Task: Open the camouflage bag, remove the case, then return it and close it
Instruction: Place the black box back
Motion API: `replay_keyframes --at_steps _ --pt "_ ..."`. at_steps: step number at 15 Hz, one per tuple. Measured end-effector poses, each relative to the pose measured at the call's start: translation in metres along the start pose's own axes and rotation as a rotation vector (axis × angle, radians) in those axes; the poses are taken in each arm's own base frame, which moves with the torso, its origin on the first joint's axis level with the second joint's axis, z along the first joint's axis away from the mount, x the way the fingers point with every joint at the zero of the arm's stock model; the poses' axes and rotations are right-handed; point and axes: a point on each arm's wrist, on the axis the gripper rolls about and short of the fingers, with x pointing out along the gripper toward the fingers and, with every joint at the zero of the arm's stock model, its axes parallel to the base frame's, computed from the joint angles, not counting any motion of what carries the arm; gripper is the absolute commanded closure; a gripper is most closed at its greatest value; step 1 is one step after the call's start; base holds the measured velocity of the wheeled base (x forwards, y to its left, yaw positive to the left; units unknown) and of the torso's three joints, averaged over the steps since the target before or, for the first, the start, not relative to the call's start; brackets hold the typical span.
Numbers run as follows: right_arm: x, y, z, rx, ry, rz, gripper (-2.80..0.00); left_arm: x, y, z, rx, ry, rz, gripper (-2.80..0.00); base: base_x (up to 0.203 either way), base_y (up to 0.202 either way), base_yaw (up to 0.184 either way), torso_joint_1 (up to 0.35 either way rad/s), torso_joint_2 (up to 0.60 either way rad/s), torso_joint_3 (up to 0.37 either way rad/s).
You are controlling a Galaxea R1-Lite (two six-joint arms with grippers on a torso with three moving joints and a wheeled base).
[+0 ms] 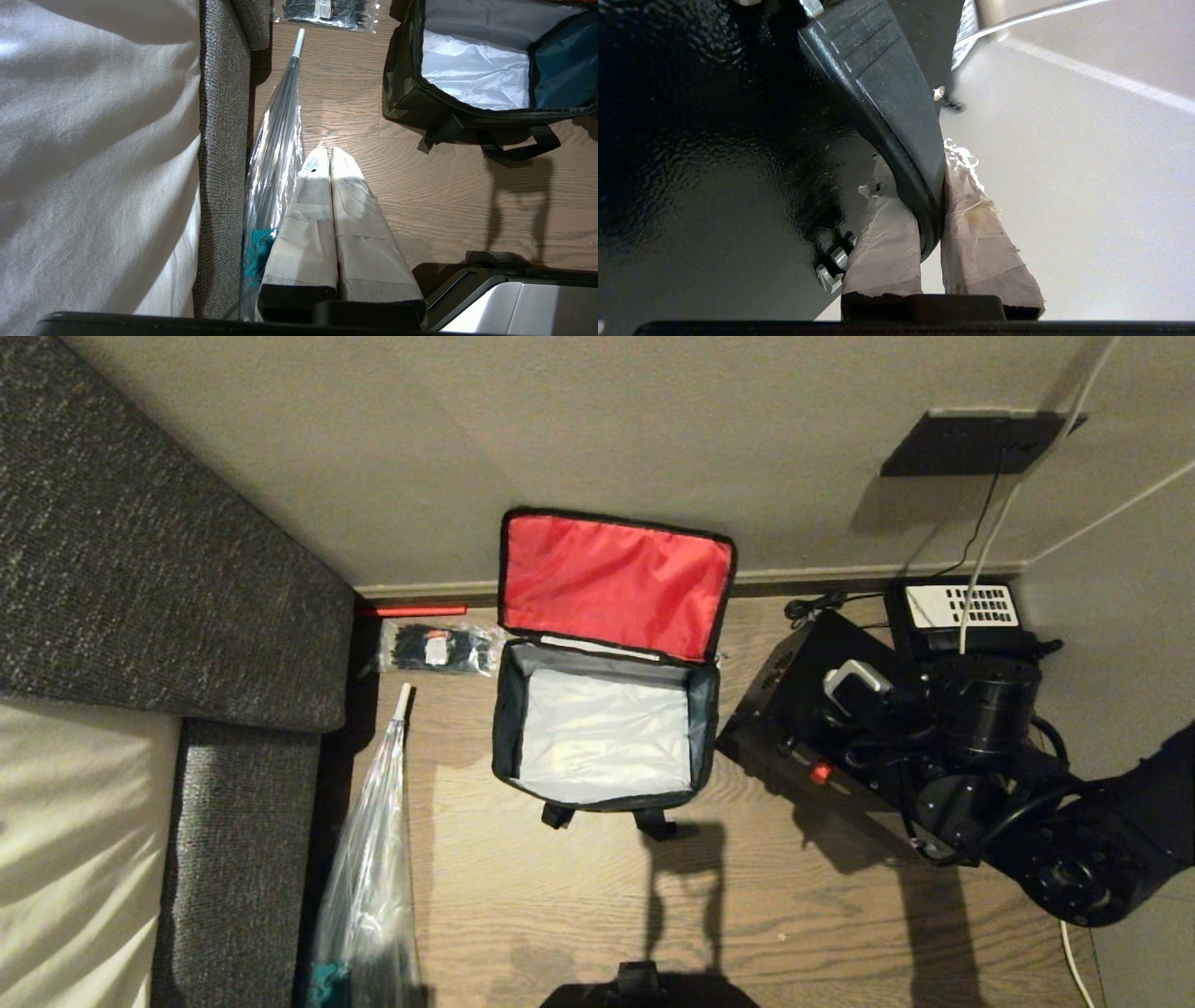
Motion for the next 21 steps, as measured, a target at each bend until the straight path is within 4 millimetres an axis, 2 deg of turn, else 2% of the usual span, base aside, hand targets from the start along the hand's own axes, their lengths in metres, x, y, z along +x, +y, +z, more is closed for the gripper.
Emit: replay_keyframes --at_steps 4,8,14,21 --pt "-0.029 -0.044 0.008 -0.051 -0.068 -0.037 0.00 0.000 0.000 0.000 0.000 0.000 -0.001 0.00 0.000 0.000 0.000 0.000 0.00 0.000" --pt "-0.040 -0.068 0.022 -0.036 -0.125 -0.082 0.00 0.000 0.000 0.000 0.000 0.000 -0.001 0.00 0.000 0.000 0.000 0.000 0.00 0.000" --pt "-0.052 -0.073 0.044 -0.039 -0.184 -0.057 0.00 0.000 0.000 0.000 0.000 0.000 -0.001 0.00 0.000 0.000 0.000 0.000 0.00 0.000" --pt "-0.078 -0.072 0.069 -0.062 -0.284 0.002 0.00 0.000 0.000 0.000 0.000 0.000 0.000 0.00 0.000 0.000 0.000 0.000 0.00 0.000"
